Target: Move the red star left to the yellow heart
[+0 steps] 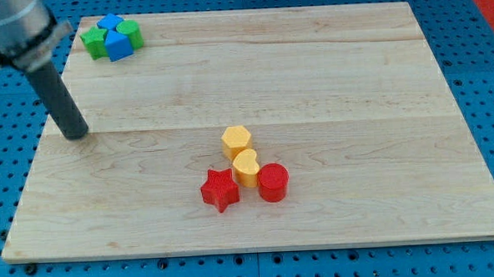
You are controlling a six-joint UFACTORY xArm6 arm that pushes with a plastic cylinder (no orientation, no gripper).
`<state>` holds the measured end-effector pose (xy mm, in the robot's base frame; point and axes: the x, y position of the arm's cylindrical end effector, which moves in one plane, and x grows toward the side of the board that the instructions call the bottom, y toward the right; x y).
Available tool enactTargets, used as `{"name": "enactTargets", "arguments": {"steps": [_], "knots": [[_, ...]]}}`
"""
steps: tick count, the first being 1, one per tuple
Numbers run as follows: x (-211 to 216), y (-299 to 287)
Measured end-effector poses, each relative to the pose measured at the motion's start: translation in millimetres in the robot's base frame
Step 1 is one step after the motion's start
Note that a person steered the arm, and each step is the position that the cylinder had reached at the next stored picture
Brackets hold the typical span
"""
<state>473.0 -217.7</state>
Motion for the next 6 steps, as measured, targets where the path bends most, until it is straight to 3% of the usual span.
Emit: {"name": "enactTargets", "arguments": {"steps": [1, 2, 3, 4, 6], "knots": [[94.7, 50.0], [145.1, 76.6], [129.9, 167.1], [115.4, 206.1], [108.4, 170.8]]}}
